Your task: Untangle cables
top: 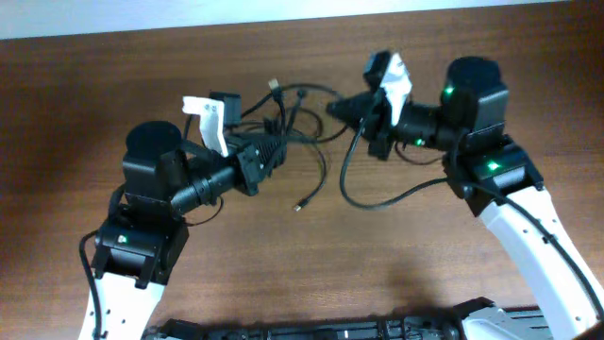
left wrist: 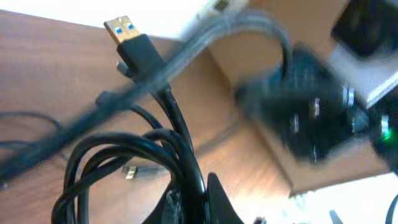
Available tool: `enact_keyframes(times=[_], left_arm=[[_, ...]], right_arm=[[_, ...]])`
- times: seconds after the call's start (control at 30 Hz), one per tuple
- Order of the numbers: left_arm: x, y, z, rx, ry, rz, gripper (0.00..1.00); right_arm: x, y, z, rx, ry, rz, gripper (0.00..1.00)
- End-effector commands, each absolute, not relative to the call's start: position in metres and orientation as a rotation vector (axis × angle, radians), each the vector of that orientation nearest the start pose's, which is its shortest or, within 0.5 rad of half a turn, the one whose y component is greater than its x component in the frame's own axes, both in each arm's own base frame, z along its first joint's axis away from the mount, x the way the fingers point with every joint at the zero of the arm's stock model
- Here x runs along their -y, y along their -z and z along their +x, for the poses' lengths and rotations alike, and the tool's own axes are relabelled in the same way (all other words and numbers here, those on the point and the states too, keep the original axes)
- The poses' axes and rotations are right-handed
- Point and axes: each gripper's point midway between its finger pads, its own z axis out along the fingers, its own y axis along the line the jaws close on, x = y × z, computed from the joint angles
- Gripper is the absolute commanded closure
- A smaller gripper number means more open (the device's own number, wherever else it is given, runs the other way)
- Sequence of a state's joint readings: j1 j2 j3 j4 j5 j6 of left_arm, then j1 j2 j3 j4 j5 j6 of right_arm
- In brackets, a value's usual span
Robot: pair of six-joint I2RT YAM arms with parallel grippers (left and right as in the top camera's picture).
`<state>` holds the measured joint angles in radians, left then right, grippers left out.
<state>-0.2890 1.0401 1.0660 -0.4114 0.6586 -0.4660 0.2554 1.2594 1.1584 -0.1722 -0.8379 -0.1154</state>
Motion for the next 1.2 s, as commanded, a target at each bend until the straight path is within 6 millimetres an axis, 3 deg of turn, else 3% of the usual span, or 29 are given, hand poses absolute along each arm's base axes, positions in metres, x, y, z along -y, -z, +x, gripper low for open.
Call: enact_keyframes(times=[0.0, 0.1, 0.2, 0.27, 0.3, 0.33, 0.4, 0.47, 0.73, 0.87, 1.0, 1.07, 1.17], left_arm=[[0.212, -0.336, 0.254, -1.978, 1.235, 0.509, 1.0], [0.23, -0.357, 0.226, -1.854, 1.399, 0.699, 1.0], [0.238, -0.381, 0.205, -1.676, 1.473, 0.882, 1.0], [0.238, -0.39, 0.207, -1.618, 1.449, 0.903, 1.0], [0.239, -0.394, 0.207, -1.594, 1.44, 0.911, 1.0], [0.239, -0.4, 0.208, -1.551, 1.422, 0.926, 1.0], [0.239, -0.408, 0.211, -1.509, 1.391, 0.927, 1.0], [0.237, -0.407, 0.219, -1.524, 1.356, 0.884, 1.0], [0.232, -0.404, 0.241, -1.572, 1.267, 0.77, 1.0], [0.215, -0.41, 0.257, -1.606, 1.281, 0.638, 1.0], [0.174, -0.403, 0.296, -1.709, 1.215, 0.331, 1.0], [0.146, -0.389, 0.319, -1.795, 1.19, 0.058, 1.0], [0.131, -0.379, 0.33, -1.853, 1.31, -0.322, 1.0]], right_arm=[[-0.188, -0.357, 0.36, -1.633, -0.633, -0.738, 0.96], [-0.17, -0.339, 0.385, -1.721, -0.499, -0.63, 0.96], [-0.165, -0.309, 0.395, -1.83, -0.474, -0.602, 0.94], [-0.163, -0.289, 0.389, -1.92, -0.489, -0.604, 0.69], [-0.162, -0.278, 0.383, -1.974, -0.498, -0.605, 0.4], [-0.161, -0.27, 0.378, -2.014, -0.503, -0.605, 0.23], [-0.159, -0.261, 0.371, -2.062, -0.511, -0.605, 0.01], [-0.158, -0.267, 0.369, -2.057, -0.523, -0.579, 0.01], [-0.151, -0.323, 0.344, -1.901, -0.494, -0.576, 0.01], [-0.143, -0.322, 0.343, -1.919, -0.445, -0.544, 0.01], [-0.157, -0.324, 0.331, -1.901, -0.548, -0.607, 0.01], [-0.167, -0.331, 0.32, -1.868, -0.631, -0.66, 0.01], [-0.179, -0.341, 0.305, -1.813, -0.725, -0.725, 0.01]])
